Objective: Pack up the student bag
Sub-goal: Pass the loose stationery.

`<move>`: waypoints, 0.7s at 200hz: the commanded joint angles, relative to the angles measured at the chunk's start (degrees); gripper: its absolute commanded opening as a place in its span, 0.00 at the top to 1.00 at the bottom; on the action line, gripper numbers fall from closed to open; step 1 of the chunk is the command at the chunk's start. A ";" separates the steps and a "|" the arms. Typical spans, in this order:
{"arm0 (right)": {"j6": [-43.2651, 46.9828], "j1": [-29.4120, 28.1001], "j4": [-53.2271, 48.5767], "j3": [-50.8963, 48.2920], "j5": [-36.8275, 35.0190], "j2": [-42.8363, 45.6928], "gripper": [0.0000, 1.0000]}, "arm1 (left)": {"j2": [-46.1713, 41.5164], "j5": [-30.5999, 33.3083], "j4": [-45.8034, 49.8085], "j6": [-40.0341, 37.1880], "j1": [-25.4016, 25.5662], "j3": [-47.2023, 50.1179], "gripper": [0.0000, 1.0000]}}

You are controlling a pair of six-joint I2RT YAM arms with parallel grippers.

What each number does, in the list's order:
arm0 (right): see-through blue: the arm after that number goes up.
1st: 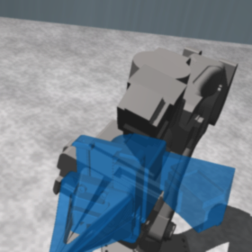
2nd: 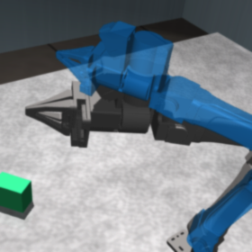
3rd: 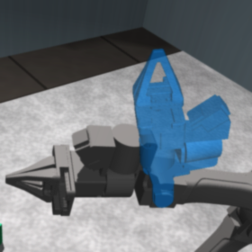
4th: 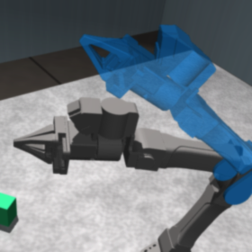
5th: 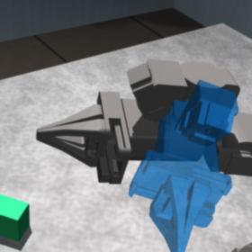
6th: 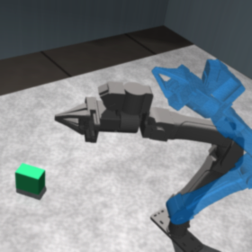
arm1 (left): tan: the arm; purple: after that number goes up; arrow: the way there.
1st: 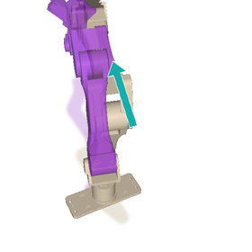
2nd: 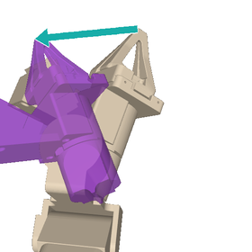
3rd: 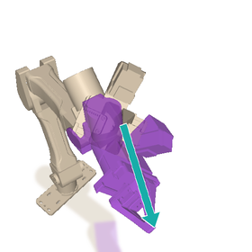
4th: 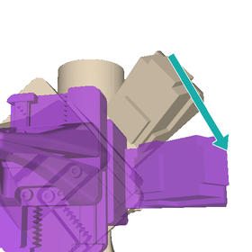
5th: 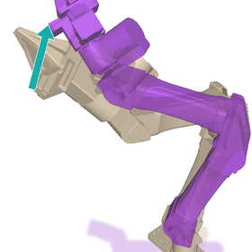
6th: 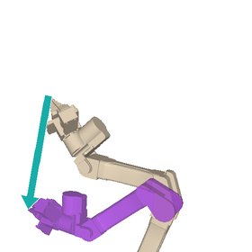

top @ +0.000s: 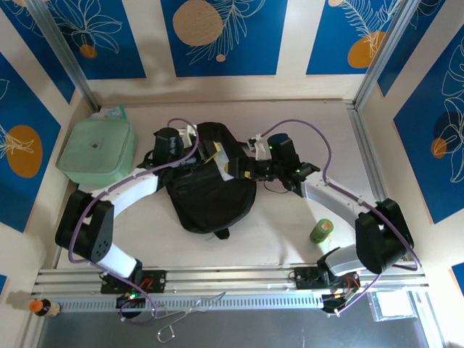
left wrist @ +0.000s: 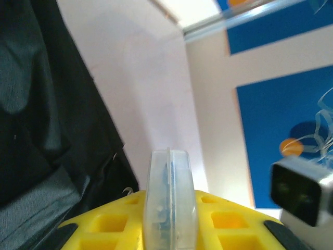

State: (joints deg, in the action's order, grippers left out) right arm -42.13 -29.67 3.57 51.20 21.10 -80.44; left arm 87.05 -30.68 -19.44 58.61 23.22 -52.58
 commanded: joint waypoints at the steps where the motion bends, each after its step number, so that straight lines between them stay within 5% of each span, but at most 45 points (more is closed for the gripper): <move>1: -13.08 2.43 12.90 -3.49 5.58 0.00 0.19 | -3.40 -1.03 -12.34 7.64 -1.40 1.61 0.76; 89: -35.72 2.04 33.69 -0.16 7.63 -9.84 0.24 | -0.24 6.53 -29.90 21.83 -0.79 4.83 0.79; 140: -39.36 1.19 41.01 1.37 8.44 -12.84 0.53 | -0.68 8.86 -28.19 22.32 -0.72 6.60 0.78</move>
State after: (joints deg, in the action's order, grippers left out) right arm -78.43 -27.97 39.68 50.92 28.23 -92.95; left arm 86.98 -23.70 -44.40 79.77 22.02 -47.03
